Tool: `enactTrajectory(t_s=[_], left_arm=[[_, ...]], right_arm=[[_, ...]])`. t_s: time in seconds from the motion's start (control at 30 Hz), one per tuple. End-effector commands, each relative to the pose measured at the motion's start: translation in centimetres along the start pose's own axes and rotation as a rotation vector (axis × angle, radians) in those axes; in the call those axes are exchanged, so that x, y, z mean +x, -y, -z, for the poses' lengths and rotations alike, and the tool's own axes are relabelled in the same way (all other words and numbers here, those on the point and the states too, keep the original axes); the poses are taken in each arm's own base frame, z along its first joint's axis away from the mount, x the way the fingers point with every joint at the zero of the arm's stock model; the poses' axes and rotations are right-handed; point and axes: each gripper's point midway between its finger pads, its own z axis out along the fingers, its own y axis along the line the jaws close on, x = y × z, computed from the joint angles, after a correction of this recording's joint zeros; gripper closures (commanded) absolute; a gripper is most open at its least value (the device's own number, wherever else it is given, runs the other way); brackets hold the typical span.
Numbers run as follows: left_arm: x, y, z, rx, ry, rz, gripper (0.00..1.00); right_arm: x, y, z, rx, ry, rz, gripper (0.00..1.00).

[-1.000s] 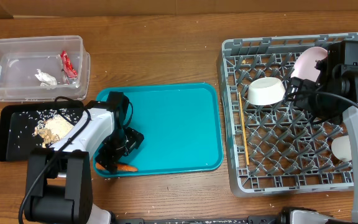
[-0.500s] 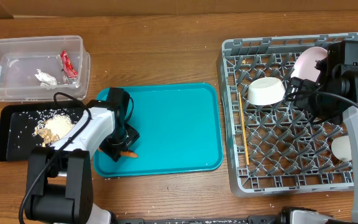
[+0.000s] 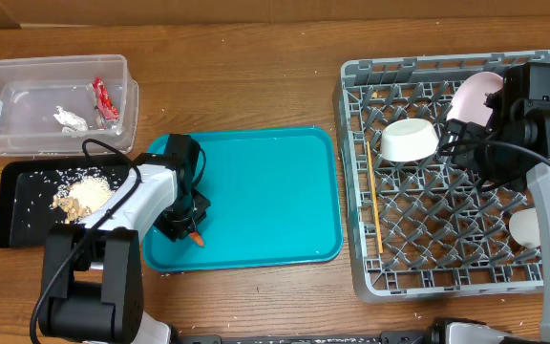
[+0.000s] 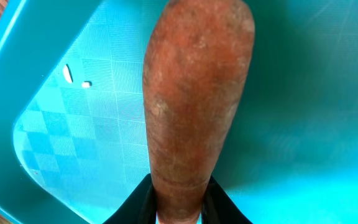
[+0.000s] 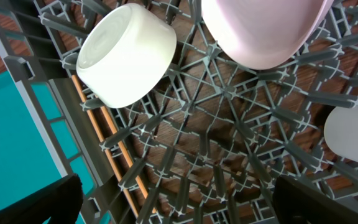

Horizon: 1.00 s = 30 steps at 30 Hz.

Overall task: Sort waste into correct bins and load items into the dishwasher
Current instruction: 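Lift the carrot with left gripper toward the black tray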

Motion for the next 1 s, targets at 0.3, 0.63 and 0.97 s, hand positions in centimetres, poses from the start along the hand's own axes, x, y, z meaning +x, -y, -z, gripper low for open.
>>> enactTrajectory(t_s=[0.3, 0.63, 0.97], left_arm=[[-0.4, -0.9, -0.2, -0.073, -0.005, -0.102, 0.96], [-4.9, -1.3, 6.8, -0.069, 0.095, -0.048, 0.96], [-12.0, -8.6, 9.8, -0.01, 0.192, 0.266, 0.96]], right_arm=[[-0.4, 0.2, 0.6, 0.006, 0.018, 0.002, 0.0], [-0.3, 0.4, 0.6, 0.017, 0.017, 0.002, 0.0], [-0.6, 0.7, 0.6, 0.038, 0.029, 0.001, 0.0]])
